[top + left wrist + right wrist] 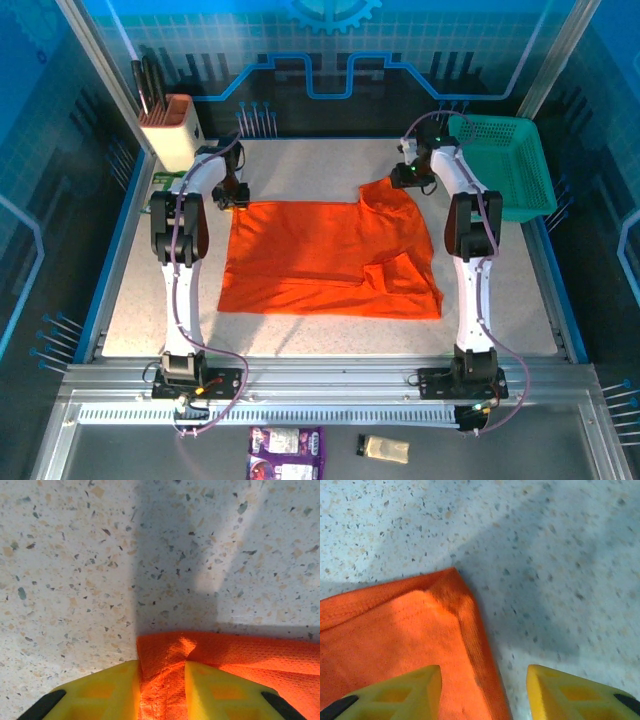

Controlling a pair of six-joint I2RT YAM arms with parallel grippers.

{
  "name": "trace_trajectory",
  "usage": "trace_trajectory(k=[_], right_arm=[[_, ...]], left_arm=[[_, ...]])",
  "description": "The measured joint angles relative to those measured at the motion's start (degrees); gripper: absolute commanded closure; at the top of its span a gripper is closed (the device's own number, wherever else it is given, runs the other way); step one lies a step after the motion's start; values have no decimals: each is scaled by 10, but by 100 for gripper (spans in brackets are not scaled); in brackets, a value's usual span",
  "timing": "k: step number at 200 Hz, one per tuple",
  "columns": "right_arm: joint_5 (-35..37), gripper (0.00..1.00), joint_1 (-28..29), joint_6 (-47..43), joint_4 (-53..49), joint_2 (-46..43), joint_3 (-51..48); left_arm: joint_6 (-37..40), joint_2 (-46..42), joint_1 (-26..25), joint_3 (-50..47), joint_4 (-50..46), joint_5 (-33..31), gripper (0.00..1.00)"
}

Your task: Fold the inside-out t-shirt

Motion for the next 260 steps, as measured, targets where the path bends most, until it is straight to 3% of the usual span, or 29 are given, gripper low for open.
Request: trace_trajectory(k=[50, 91, 117, 260], right_arm=[[24, 58, 24, -28, -22, 86, 123], [33, 77, 25, -30, -18, 95, 136], [34, 84, 25, -28, -11, 95, 134], [32, 84, 26, -24, 14, 89, 115]], left_arm=[[0, 0, 0, 0, 0, 4, 70], [0, 0, 0, 0, 0, 4, 69], [0, 0, 0, 0, 0, 4, 69], [-2, 36, 2, 64, -36, -1, 72]])
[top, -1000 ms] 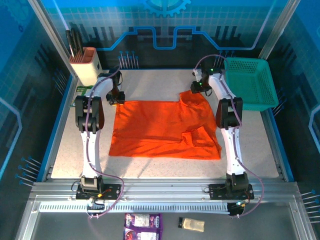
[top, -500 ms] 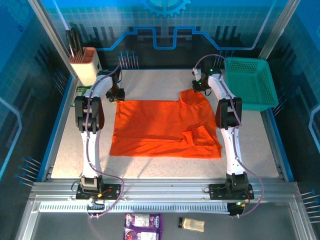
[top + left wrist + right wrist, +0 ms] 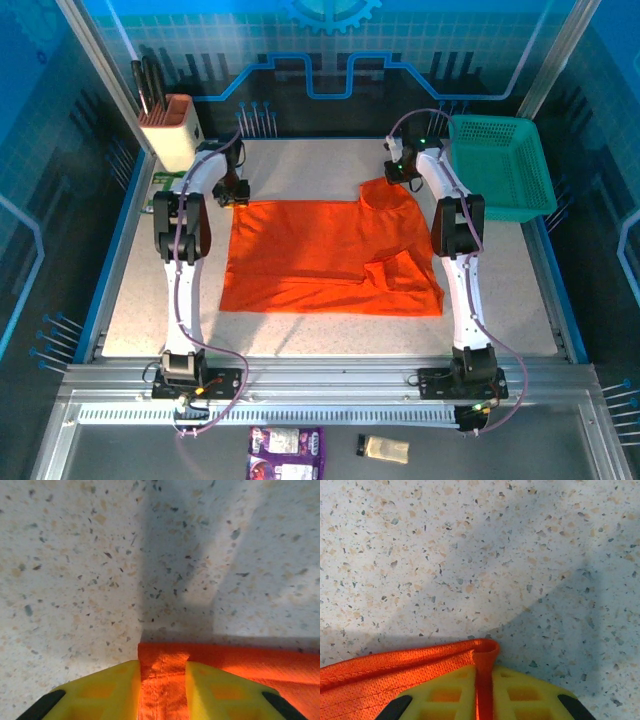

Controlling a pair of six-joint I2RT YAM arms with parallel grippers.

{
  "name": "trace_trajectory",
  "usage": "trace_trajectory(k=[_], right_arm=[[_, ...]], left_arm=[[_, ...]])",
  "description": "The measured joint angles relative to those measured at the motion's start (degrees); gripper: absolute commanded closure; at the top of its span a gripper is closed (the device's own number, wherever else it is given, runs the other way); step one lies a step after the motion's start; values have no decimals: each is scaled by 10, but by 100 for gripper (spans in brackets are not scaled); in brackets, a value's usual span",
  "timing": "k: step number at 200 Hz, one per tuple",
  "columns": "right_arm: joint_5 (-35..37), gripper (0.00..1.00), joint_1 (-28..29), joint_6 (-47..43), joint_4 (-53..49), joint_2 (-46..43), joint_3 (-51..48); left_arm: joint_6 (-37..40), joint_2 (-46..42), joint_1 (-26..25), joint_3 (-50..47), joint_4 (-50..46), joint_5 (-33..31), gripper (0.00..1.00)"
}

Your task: Fold the inside-out t-shirt

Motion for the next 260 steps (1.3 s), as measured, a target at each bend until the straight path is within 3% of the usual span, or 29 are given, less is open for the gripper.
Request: trace_trajectory(k=[39, 85, 141, 172, 211, 260], right_arm=[[0, 85, -1, 0, 10, -7, -15], [0, 85, -1, 0, 13, -9, -18], [0, 85, -1, 0, 13, -11, -20], [1, 92, -3, 3, 13, -16, -26], [6, 98, -7, 16, 19, -52, -70], [3, 100, -24, 35, 46, -170, -153]], left_arm=[[-1, 9, 5, 23, -13, 0, 75], [-3, 19, 8, 37, -22, 0, 68], [-5, 22, 7, 42, -24, 5, 84], [-7, 23, 7, 42, -24, 5, 95], [-12, 19, 7, 41, -12, 9, 99], [-21, -38, 7, 8, 27, 11, 100]])
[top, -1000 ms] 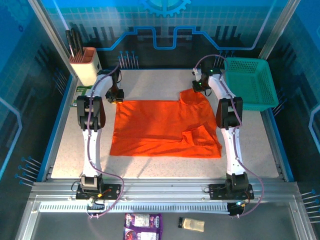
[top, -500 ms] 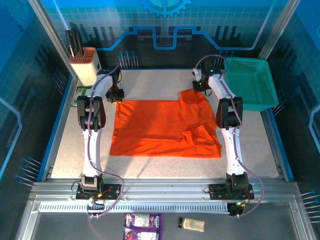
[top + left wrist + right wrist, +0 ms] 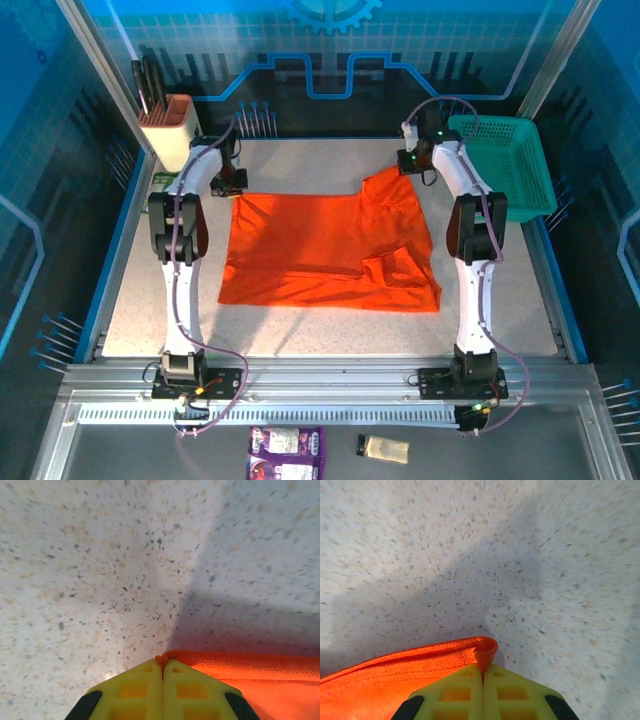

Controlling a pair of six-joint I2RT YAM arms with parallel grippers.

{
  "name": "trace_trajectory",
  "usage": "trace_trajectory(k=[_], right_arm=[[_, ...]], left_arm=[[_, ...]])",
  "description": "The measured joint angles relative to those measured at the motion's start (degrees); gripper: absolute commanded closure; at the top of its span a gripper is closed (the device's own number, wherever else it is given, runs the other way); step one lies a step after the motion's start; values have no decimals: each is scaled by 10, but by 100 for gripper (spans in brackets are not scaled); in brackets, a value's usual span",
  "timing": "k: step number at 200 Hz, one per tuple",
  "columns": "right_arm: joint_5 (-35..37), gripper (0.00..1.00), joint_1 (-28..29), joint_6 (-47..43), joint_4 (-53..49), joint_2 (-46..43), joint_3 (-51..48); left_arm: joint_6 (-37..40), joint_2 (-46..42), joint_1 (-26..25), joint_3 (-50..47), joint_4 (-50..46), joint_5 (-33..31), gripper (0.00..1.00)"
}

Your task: Fold the inside-out t-shirt

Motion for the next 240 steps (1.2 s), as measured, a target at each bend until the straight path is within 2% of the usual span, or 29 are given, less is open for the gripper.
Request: trace_trajectory(k=[45, 165, 240], right_arm=[[-8, 100, -5, 13, 28, -115, -85], [-30, 100, -6, 74, 49, -387, -439], [-34, 100, -4, 119, 48, -503, -612]], left_arm=[[-14, -106, 0, -95, 53, 8, 100], [-65, -362, 0, -452, 194, 40, 100], [-106, -458, 0, -598, 226, 56, 100]])
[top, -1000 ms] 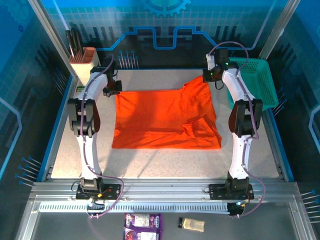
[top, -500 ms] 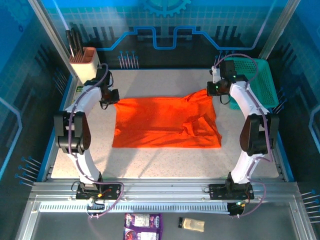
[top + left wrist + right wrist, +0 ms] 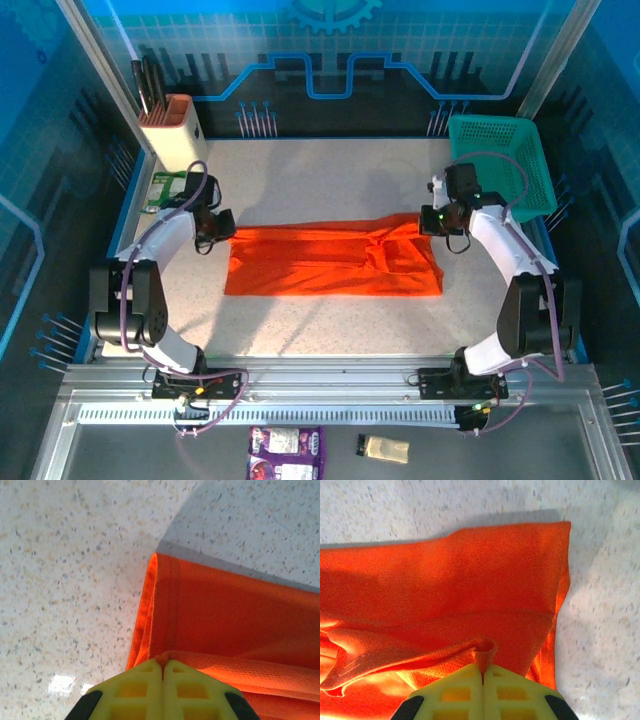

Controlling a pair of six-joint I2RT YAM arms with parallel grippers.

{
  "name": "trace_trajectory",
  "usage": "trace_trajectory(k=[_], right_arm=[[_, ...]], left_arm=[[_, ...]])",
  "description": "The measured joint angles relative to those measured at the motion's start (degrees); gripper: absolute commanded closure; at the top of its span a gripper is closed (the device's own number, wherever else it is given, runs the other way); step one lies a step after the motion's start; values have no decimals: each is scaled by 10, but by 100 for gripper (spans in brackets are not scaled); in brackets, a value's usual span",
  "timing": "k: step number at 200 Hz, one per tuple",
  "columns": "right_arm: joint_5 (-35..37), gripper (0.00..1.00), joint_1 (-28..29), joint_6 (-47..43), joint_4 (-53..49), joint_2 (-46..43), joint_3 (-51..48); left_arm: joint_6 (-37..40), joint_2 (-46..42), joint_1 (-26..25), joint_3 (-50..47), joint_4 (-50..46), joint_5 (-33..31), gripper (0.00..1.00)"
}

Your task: Fold the inside-out t-shirt

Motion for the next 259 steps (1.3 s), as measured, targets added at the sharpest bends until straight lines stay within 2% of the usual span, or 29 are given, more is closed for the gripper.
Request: trace_trajectory(k=[68, 104, 117, 136, 156, 171, 216, 259], right_arm=[[-1, 100, 10, 44, 0, -53, -91], [-2, 96, 18, 74, 14, -54, -132], [-2, 89, 20, 85, 21, -54, -148], [0, 75, 24, 100, 20, -54, -163], [8, 63, 31, 114, 9, -63, -167], [19, 59, 38, 123, 0, -86, -167], [30, 61, 80, 131, -23, -114, -125], [-26, 66, 158, 131, 2, -14, -44]], left_arm=[[-30, -31, 0, -74, 18, 6, 97], [-43, -31, 0, -92, 30, 9, 89], [-44, -31, 0, -98, 33, 9, 80], [-54, -31, 0, -107, 34, 8, 73], [-59, -42, 2, -110, 27, 8, 69], [-59, -65, 2, -110, 22, 8, 68], [-59, -93, -16, -74, -7, 10, 71], [-59, -27, -83, -10, -14, 38, 78]])
